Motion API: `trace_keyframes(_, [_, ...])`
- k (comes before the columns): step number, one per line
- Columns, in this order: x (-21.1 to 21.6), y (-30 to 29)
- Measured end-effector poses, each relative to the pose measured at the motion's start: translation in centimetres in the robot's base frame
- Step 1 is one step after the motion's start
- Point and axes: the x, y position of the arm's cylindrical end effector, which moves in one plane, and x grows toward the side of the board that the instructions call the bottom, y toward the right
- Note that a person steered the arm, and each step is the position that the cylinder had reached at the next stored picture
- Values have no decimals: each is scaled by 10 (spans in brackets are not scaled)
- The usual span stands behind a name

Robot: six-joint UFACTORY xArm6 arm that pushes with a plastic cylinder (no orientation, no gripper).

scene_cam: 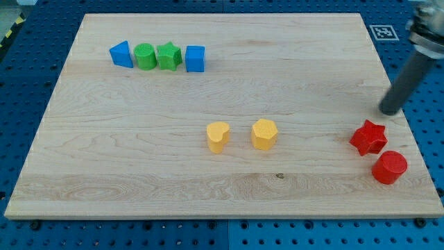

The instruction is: Separate green circle and green star

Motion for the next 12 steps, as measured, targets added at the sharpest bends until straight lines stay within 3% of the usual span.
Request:
trace_keyframes(1, [-3,-42])
trace_keyframes(2, [22,-64])
trace_keyframes(3, [45,-67])
trace_keyframes(6, [58,-41])
trace_keyframes(7, [37,-85])
trace_keyframes(8, [-14,-118])
trace_keyframes(9, [-88,-134])
trace_keyframes(10, [-158,-187])
trace_keyframes(11, [-194,-279])
trace_keyframes(12, [-199,-368])
